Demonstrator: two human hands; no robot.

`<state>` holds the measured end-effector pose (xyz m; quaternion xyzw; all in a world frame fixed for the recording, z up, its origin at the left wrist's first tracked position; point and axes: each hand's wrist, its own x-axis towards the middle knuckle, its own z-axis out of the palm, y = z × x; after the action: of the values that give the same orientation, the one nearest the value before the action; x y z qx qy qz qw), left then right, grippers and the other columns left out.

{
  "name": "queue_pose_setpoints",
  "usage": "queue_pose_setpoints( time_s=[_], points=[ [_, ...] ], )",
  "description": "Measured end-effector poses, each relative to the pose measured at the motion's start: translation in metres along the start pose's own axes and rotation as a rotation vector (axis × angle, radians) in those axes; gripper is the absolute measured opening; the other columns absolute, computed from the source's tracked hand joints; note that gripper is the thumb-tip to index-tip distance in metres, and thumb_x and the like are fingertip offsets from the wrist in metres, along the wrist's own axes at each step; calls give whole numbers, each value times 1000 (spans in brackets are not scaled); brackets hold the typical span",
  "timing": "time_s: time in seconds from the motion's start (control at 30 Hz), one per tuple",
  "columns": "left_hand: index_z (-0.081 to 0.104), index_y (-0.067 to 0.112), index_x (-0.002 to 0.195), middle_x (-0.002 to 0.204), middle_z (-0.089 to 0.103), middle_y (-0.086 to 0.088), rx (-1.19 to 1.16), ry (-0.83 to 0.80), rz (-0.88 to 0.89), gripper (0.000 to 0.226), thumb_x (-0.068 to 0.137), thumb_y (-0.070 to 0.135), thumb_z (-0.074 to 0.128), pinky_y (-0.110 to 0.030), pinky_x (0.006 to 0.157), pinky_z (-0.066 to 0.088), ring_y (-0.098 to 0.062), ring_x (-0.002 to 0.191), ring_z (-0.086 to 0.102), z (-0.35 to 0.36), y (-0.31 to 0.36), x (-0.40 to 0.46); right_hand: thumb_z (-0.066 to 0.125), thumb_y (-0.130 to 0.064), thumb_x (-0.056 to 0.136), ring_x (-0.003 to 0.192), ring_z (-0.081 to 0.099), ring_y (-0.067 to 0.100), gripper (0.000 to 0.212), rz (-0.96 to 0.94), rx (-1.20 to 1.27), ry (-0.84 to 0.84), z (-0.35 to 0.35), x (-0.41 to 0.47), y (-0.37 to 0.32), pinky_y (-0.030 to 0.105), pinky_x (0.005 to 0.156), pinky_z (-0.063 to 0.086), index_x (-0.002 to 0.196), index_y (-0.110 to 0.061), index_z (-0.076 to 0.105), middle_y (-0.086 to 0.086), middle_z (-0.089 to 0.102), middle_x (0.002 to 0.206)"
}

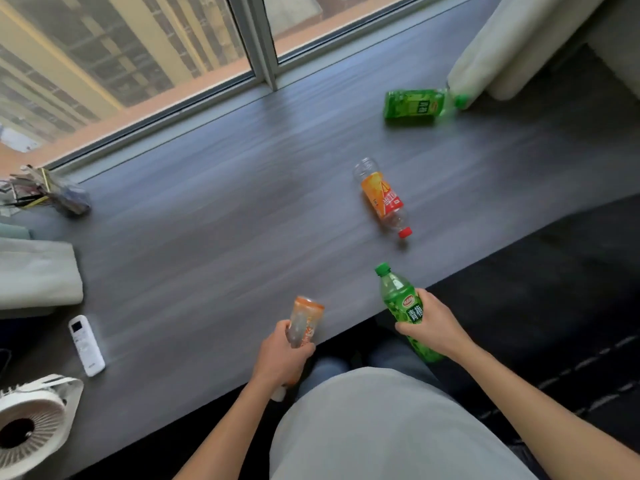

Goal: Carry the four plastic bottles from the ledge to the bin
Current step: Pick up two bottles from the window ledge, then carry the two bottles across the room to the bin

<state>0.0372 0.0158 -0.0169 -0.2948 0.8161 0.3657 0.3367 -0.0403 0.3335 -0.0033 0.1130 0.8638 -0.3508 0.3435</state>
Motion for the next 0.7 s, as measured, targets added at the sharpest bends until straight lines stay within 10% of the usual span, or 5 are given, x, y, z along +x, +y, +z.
queue_pose_setpoints(
  time_s=[0.7],
  points=[
    [45, 36, 115, 93, 66, 6, 772, -507, 637, 54, 68, 49, 68, -39, 68, 57, -20, 81, 67, 206, 230, -5, 84, -24, 71, 74, 58, 0, 47, 853, 939, 510, 82, -240, 270, 19, 58, 40, 100, -23, 47, -10, 64, 83]
  ],
)
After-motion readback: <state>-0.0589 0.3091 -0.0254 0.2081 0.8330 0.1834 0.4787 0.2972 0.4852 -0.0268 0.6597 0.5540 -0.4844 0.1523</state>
